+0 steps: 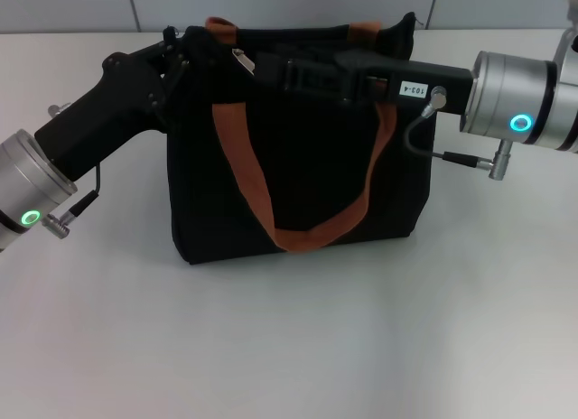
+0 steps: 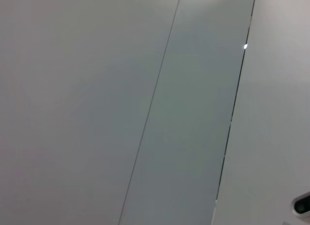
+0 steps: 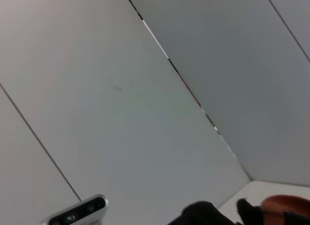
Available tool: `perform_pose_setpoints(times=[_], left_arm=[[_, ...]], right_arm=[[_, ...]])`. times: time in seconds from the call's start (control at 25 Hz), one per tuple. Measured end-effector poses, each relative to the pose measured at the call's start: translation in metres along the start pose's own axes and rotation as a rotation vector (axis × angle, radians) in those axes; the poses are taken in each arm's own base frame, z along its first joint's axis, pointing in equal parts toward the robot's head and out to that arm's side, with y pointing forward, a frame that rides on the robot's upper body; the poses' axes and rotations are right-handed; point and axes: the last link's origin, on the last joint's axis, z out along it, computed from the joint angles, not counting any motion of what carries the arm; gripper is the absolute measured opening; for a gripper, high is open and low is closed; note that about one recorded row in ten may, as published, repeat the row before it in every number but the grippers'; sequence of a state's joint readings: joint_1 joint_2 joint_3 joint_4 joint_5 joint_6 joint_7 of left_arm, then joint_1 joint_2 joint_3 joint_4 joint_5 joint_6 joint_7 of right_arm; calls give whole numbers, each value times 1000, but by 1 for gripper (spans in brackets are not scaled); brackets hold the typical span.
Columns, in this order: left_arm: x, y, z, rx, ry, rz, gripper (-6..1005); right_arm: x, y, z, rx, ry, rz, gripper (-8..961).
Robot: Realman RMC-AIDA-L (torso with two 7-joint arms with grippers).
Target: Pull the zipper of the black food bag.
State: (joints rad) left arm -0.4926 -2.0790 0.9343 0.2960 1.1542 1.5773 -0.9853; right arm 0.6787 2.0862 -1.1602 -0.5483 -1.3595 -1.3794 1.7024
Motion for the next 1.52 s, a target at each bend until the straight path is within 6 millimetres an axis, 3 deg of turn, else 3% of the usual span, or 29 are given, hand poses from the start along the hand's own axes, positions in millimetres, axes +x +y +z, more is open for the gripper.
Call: perform_pose_setpoints(times=[0.56,0.96,1.52], left_arm=[[1,2,8,-29,2,-1,25],[2,2,8,-26,6,0,25],[3,2,10,-33,7,3,25]], right_arm=[[2,4,15,-18,53,31,648],[-1,1,18,-2,45,165,649],[-1,0,22,0,59,197,648]])
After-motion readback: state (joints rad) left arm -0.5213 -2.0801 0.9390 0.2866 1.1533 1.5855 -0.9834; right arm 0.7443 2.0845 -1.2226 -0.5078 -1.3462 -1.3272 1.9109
